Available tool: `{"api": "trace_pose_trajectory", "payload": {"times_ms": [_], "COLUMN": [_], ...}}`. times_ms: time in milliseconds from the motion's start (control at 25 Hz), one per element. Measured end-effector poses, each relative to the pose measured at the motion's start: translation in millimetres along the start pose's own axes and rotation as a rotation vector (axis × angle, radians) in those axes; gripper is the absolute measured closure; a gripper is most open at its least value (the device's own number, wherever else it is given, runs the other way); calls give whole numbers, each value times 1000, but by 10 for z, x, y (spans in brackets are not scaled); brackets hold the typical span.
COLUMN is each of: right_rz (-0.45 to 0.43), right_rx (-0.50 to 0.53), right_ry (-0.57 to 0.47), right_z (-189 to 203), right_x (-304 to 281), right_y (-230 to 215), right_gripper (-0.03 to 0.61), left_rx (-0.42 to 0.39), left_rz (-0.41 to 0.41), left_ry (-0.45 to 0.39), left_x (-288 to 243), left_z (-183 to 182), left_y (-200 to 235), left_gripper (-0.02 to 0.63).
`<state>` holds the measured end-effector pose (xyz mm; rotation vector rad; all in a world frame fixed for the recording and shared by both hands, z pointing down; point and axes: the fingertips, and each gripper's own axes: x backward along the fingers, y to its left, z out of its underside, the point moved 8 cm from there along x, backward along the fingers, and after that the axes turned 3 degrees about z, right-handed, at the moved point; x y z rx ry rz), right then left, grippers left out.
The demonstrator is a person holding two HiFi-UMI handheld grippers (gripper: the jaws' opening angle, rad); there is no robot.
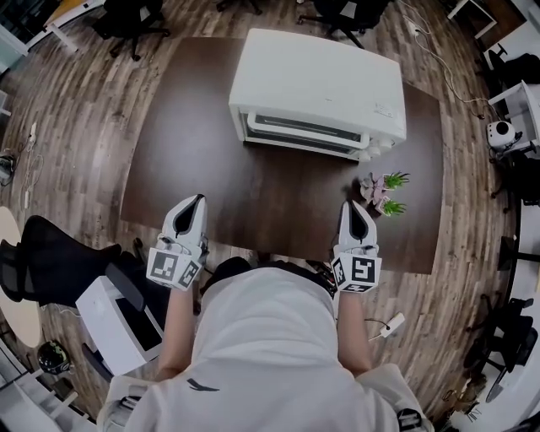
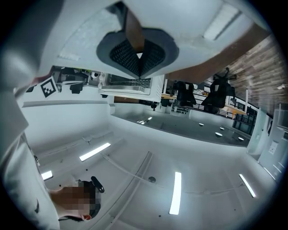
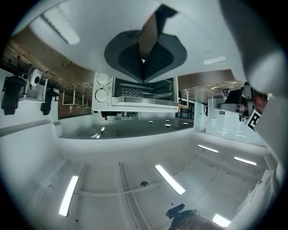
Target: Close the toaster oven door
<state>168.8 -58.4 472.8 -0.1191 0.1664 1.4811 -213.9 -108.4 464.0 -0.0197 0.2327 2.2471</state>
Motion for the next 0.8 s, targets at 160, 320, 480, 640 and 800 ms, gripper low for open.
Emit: {"api": "trace_pose_trajectory", "payload": {"times_ms": [160,320,480,640,800], "right_rz": [19,22,26,26,25], "right_rx": [13,22,18,3,10], "right_ry": [-4,-4,-8,-15,-17], "right_z": [-41,-50,-60,-87,-104], "right_x": [34,54,52,44,37], "right_y": [-22,-58,-68,-81,-78], "right_gripper": [578,578,578,578,578], "left_rx": [3,-1,0,2,1], "left_rz": [25,40,46,49,56], "left_ry": [0,-9,-11,-5,0], "left_x": [-54,-106,-121,-126,-125], "left_z": [15,1,6,10,16], "left_y": [-45,-98,-118,-128,-134], "left_gripper": [609,609,609,609,609]}}
